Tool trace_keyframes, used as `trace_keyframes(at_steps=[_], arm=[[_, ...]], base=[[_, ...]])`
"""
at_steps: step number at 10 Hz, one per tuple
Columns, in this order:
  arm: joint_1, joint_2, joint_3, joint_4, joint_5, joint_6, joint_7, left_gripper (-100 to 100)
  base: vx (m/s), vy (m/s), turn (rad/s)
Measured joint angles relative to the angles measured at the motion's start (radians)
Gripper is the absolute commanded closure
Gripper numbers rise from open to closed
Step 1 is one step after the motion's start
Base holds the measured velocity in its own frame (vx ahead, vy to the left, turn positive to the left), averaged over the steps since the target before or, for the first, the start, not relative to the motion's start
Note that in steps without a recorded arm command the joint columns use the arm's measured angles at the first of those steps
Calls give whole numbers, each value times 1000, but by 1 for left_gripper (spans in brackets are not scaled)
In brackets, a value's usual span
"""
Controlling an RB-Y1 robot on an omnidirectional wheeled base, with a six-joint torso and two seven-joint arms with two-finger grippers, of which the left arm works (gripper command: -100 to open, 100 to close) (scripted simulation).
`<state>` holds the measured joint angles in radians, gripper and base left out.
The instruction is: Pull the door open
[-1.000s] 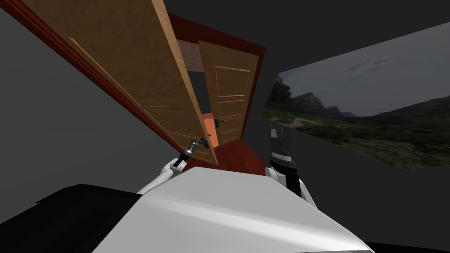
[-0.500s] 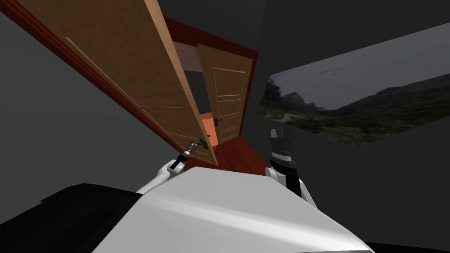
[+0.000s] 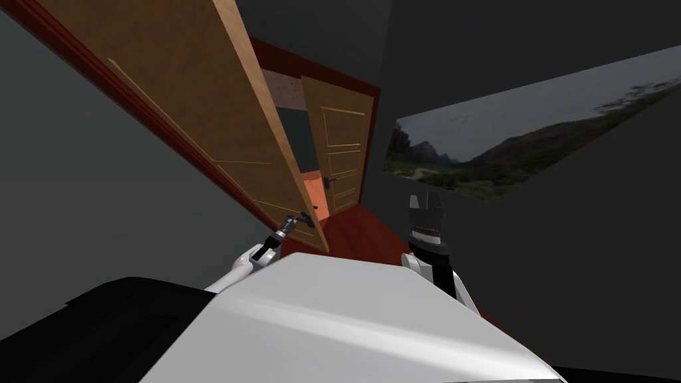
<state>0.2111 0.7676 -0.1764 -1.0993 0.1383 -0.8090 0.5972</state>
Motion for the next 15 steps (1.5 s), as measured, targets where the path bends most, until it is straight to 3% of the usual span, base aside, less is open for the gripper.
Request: trace_keyframes(at_steps=[2, 4, 5, 9, 14, 15], arm=[[9, 14, -6, 5, 2, -27, 8, 100], [21, 17, -7, 15, 1, -37, 9, 100], [25, 18, -6, 28, 0, -55, 11, 100], [46, 28, 1, 98, -6, -161, 25, 100], [63, 39, 3, 156, -11, -260, 39, 100], [61, 40, 2, 187, -15, -289, 43, 100]], base=[[-136, 58, -59], [-10, 7, -21], [13, -6, -37], [20, -7, -42], [6, -2, -31], [4, -1, -14]])
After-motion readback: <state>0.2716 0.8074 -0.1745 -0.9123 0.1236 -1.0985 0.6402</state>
